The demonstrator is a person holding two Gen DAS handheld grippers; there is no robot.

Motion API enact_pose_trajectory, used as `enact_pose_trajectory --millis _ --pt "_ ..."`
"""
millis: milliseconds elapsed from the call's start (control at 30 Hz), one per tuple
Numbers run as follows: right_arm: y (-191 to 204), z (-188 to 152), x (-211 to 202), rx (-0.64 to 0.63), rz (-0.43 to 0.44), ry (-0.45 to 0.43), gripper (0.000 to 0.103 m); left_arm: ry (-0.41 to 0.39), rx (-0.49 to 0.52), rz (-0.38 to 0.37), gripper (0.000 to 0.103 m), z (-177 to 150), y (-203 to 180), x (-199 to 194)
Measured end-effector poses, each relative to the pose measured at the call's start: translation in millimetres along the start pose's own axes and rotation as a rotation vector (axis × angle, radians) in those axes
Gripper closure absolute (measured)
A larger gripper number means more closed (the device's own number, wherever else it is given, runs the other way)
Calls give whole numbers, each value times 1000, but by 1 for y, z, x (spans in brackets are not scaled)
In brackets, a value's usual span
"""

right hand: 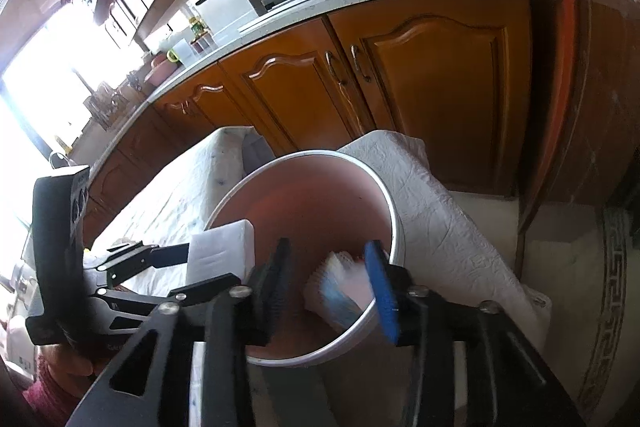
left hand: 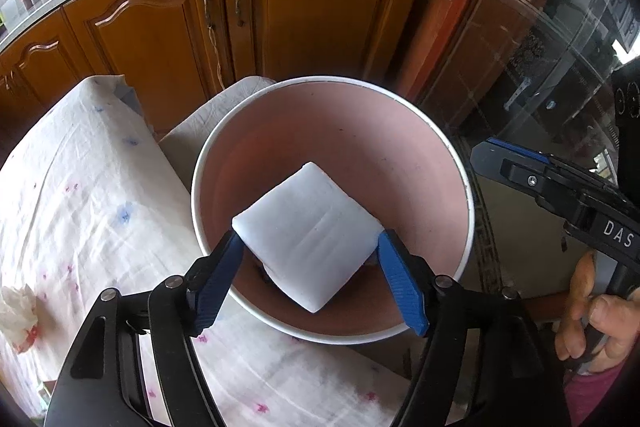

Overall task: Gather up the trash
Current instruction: 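Open both tools to drop the foam pad and blue paper into the bin, then move both tools back over the table toward the green pouch and box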

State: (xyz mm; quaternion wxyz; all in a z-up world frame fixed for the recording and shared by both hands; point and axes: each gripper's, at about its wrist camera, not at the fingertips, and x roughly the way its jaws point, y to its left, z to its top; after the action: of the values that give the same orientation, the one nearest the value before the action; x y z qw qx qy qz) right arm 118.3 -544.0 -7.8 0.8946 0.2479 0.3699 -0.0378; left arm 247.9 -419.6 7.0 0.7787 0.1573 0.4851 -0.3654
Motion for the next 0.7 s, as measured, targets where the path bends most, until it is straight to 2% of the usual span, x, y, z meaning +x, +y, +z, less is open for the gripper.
enact_pose_trajectory --millis 267,500,600,667,700 --pt "-2 -3 -17 32 23 -63 60 -28 -33 -6 27 -4 3 -11" --pt "-1 -12 -32 61 47 -110 59 -91 -84 -13 27 -26 11 -36" --pt "3 -18 -36 71 67 -128 44 -127 -127 -21 27 -40 19 -50" --pt "7 -23 -37 74 77 -147 29 -146 -158 -32 27 -49 24 -58" --pt "11 -26 -38 70 77 -154 27 -157 -174 -32 27 -55 28 -63"
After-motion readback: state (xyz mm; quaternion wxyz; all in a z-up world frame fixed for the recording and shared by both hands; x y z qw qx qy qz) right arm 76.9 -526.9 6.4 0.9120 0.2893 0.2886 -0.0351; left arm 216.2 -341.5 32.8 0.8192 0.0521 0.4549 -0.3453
